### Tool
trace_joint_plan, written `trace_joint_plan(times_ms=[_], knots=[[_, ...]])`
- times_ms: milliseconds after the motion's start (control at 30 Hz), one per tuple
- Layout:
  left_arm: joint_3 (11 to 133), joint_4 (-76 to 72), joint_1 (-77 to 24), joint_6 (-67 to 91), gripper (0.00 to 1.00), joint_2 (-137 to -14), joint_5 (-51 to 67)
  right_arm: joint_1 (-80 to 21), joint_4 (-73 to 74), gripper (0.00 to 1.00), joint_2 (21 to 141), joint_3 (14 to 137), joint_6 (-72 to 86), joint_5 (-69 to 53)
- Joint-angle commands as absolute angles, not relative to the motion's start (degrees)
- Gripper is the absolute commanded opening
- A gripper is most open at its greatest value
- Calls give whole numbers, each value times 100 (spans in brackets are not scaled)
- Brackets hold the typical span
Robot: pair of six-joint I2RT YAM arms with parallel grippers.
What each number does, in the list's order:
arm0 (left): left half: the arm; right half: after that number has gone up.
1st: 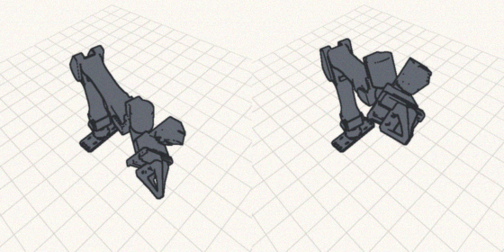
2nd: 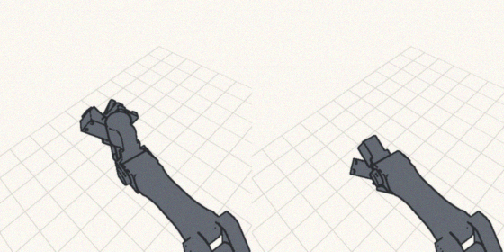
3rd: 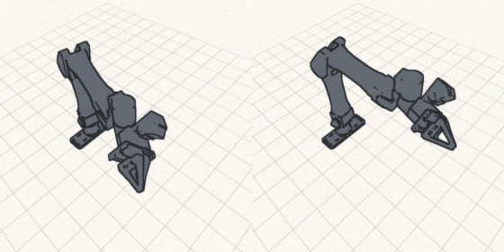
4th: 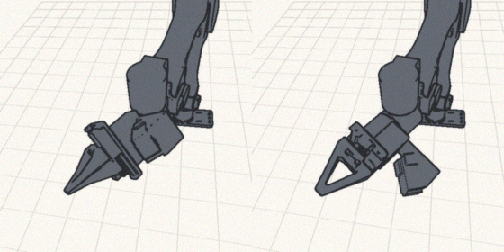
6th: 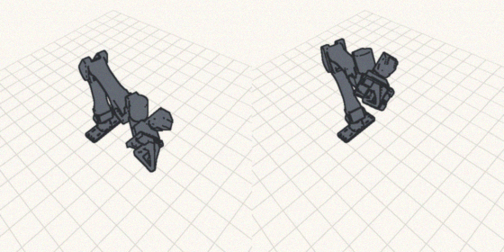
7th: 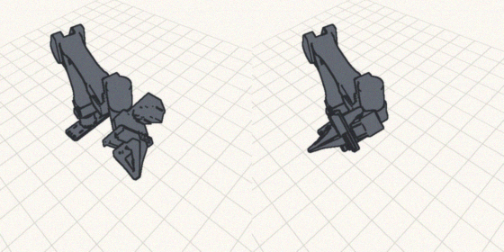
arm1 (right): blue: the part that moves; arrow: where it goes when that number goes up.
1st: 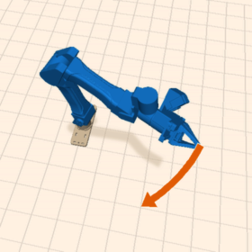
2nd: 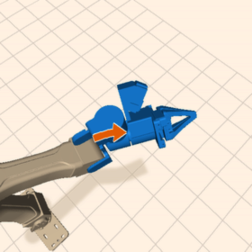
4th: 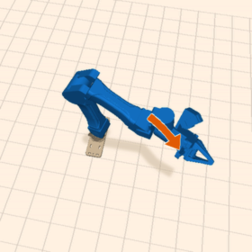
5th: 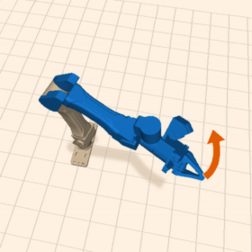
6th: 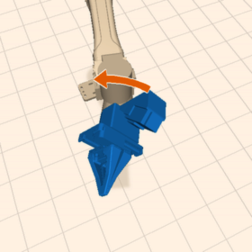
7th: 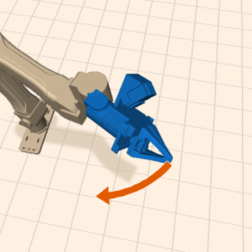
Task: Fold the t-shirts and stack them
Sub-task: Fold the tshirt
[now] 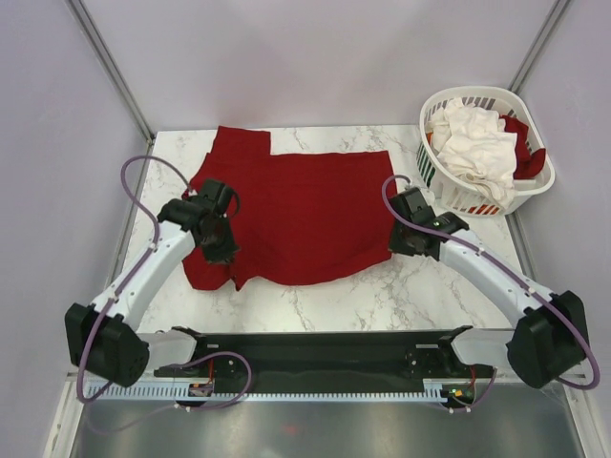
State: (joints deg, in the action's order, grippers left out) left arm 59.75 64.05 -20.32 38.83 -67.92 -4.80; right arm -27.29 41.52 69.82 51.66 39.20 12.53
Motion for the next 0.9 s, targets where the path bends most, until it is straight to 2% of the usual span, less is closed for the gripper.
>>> trace_joint_plan(times_ms=[0, 267, 667, 700, 733, 767, 800, 833, 867], knots=[[6836, 6258, -1986, 2999, 2, -7442, -748, -2584, 3982, 0, 7434, 5800, 3534, 1556], [9218, 6354, -1828, 1882, 2, -9964, -932, -2136, 3806, 0, 8497, 6820, 3261, 1775], [12547, 7084, -1135, 1196, 3, -13206, -1301, -1758, 3700, 1, 10510, 8217, 3524, 1846], [12733, 7110, -1073, 1161, 4, -13375, -1353, -1723, 3691, 7, 10642, 8296, 3551, 1854], [12944, 7189, -985, 1160, 15, -13568, -1484, -1679, 3700, 33, 10922, 8497, 3559, 1872], [13329, 7250, -906, 1151, 30, -13710, -1407, -1653, 3726, 48, 11055, 8621, 3568, 1889], [13498, 7303, -749, 1151, 46, -13876, -1319, -1635, 3848, 52, 11187, 8753, 3577, 1933], [13570, 7339, -695, 1160, 61, -13852, -1284, -1635, 3884, 67, 11302, 8945, 3629, 2047], [13579, 7321, -668, 1169, 65, -13782, -1318, -1635, 3920, 76, 11320, 8999, 3639, 2083]])
